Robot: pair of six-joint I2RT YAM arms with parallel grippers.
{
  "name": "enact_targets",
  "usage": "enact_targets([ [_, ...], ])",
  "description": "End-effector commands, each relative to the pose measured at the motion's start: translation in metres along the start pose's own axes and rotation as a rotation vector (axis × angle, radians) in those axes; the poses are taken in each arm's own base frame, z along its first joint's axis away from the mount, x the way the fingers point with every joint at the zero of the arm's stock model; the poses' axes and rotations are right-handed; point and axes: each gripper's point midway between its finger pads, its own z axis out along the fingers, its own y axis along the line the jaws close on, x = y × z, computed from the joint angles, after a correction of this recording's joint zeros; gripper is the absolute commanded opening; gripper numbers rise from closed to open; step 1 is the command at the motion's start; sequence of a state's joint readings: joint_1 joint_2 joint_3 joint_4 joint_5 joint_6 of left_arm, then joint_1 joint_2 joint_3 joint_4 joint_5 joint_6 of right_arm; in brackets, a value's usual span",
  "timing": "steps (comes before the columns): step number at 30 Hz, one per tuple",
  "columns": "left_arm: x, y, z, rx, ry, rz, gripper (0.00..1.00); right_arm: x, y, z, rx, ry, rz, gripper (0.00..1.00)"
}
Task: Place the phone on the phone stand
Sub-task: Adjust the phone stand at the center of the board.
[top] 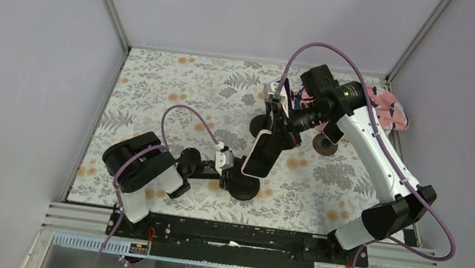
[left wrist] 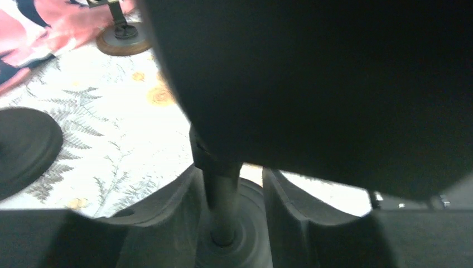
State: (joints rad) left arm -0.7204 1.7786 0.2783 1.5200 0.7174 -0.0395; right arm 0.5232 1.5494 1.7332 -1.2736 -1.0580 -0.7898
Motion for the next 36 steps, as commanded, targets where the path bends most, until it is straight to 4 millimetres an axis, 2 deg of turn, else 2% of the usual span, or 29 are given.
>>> enact_targets([
  [1,-0.019,-0.006,-0.006,-0.017,-0.057,0.010,0.57,-0.023,0.019,-0.007,-0.034,-0.063,-0.077,0.00],
  [3,-0.024,-0.004,-0.011,-0.053,-0.067,0.002,0.70,-0.026,0.022,-0.009,-0.035,-0.070,-0.084,0.00],
  [5,-0.028,-0.004,-0.018,-0.086,-0.070,-0.012,0.94,-0.028,0.025,-0.010,-0.038,-0.073,-0.091,0.00],
  [6,-0.028,-0.005,-0.021,-0.098,-0.062,-0.022,0.98,-0.029,0.026,-0.009,-0.041,-0.072,-0.094,0.00],
  [11,-0.033,-0.016,-0.043,-0.176,-0.061,-0.096,0.99,-0.028,0.029,0.002,-0.071,-0.049,-0.095,0.00],
  [12,-0.039,-0.019,-0.048,-0.189,-0.071,-0.105,0.99,-0.028,0.029,0.007,-0.083,-0.041,-0.095,0.00],
  [16,-0.037,-0.024,-0.057,-0.276,0.015,-0.168,0.99,-0.038,0.027,0.018,-0.110,-0.030,-0.093,0.00],
  [19,-0.055,-0.026,-0.069,-0.339,-0.017,-0.159,0.99,-0.051,0.023,0.024,-0.130,-0.031,-0.108,0.00],
  [21,-0.075,-0.023,-0.080,-0.404,-0.102,-0.193,0.99,-0.056,0.021,0.028,-0.142,-0.020,-0.121,0.00],
  [23,-0.084,-0.019,-0.086,-0.443,-0.162,-0.210,0.99,-0.060,0.023,0.026,-0.145,-0.020,-0.135,0.00],
  [27,-0.094,-0.019,-0.087,-0.444,-0.198,-0.234,0.98,-0.057,0.028,0.022,-0.132,-0.006,-0.168,0.00],
  [36,-0.107,-0.014,-0.071,-0.433,-0.199,-0.274,0.79,-0.047,0.032,0.019,-0.105,0.009,-0.168,0.00],
])
